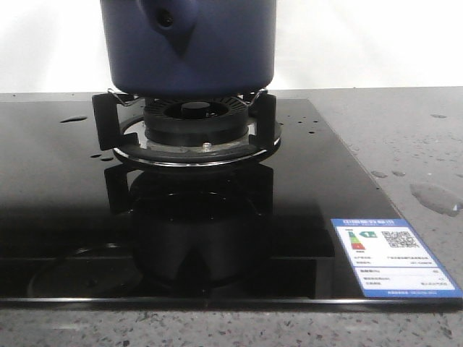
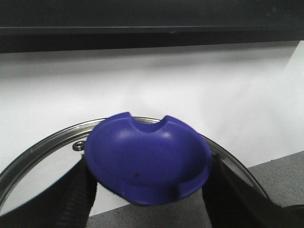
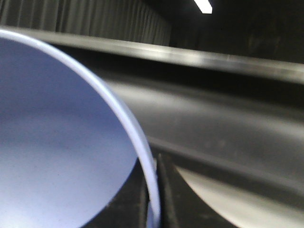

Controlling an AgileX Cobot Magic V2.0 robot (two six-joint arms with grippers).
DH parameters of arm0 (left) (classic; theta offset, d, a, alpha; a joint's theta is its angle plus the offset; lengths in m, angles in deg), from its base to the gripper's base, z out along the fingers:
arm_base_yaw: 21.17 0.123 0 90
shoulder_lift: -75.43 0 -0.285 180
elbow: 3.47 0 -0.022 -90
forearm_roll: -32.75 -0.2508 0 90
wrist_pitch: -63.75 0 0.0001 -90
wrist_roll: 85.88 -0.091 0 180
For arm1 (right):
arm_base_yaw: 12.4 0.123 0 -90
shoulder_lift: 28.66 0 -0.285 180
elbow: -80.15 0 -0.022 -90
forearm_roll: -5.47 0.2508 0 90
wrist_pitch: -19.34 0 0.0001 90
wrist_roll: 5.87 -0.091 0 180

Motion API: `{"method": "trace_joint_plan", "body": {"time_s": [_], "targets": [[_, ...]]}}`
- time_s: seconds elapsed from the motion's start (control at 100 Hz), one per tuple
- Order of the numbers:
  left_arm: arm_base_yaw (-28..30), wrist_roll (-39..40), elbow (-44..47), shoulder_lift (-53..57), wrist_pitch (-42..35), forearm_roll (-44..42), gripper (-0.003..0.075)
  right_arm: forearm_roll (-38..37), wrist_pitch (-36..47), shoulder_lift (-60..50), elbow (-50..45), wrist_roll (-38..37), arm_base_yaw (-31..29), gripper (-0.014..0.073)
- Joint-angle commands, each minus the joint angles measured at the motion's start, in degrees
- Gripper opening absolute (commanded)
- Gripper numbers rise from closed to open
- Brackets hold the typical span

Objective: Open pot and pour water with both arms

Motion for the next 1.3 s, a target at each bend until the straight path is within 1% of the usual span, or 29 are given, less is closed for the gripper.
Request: {"method": "trace_joint_plan", "body": {"time_s": [0.0,0.11,0.58,0.71,0.85,0.96,1.01,1.06,1.11,1.13,1.18,1.2,1.24,1.26,1.27,1.29], "targets": [[0.1,-0.03,-2.47,2.42,0.3,3.58,0.0354,-2.72,8.11,-3.19,1.76,0.11,0.11,-0.0048],[0.1,-0.03,-2.47,2.42,0.3,3.58,0.0354,-3.67,9.93,-3.19,1.76,0.11,0.11,-0.0048],[0.1,-0.03,-2.47,2.42,0.3,3.58,0.0354,-3.67,9.9,-3.19,1.76,0.11,0.11,-0.0048],[0.1,-0.03,-2.47,2.42,0.3,3.58,0.0354,-3.67,6.63,-3.3,1.76,0.01,0.11,-0.0048],[0.1,-0.03,-2.47,2.42,1.33,3.58,0.0354,-1.57,-1.05,-3.64,1.88,0.01,0.11,-0.0048],[-0.02,-0.03,-3.04,2.42,4.0,3.58,0.0354,2.41,-9.58,-5.43,2.43,0.01,-0.29,-0.0047],[-0.13,-0.03,-3.41,2.42,4.99,3.68,0.0354,3.68,-15.16,-6.45,3.22,0.12,-1.1,-0.0046],[-0.39,-0.03,-3.89,2.42,6.04,3.69,0.0354,5.2,-22.47,-7.49,4.6,0.12,-2.19,-0.0046],[-0.79,-0.03,-4.18,2.42,7.01,4.28,0.0354,6.73,-32.27,-8.53,6.59,0.12,-3.83,-0.0046],[-0.95,-0.03,-4.34,2.42,7.56,4.44,0.0354,7.19,-34.94,-8.7,7.62,0.12,-4.7,-0.0046],[-1.81,-0.03,-4.81,2.32,8.74,4.82,0.0354,9.4,-45.73,-9.19,10.17,0.0,-6.99,-0.0046],[-2.26,-0.03,-4.94,2.32,9.07,4.86,0.0354,10.02,-48.45,-9.31,11.32,-0.15,-8.12,-0.0046],[-3.22,-0.03,-5.04,2.32,9.29,5.04,0.0354,11.01,-56.88,-9.41,13.69,-1.87,-10.78,-0.0046],[-3.79,-0.03,-5.04,2.32,9.29,5.04,0.0354,10.99,-62.34,-9.41,14.83,-4.18,-12.23,-0.0046],[-4.19,-0.03,-5.04,2.32,9.29,5.04,0.0354,10.99,-62.34,-9.41,15.21,-4.18,-12.73,-0.0046],[-4.58,-0.03,-5.04,2.32,9.29,5.04,0.0354,10.88,-66.26,-9.41,16.28,-6.0,-14.21,-0.0046]]}}
